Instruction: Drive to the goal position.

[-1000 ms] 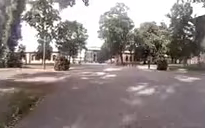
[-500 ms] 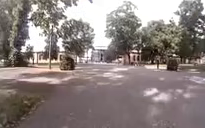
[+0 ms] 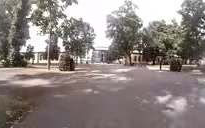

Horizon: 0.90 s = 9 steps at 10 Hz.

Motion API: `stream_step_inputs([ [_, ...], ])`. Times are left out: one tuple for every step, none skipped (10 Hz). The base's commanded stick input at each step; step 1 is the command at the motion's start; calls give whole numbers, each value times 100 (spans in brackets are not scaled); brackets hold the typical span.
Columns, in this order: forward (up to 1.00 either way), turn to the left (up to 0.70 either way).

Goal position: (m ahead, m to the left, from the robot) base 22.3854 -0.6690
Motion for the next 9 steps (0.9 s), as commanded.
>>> stream_step_inputs([
  [70,0],
  [70,0],
  [70,0],
  [70,0],
  [70,0],
  [70,0],
  [70,0],
  [70,8],
  [70,17],
])
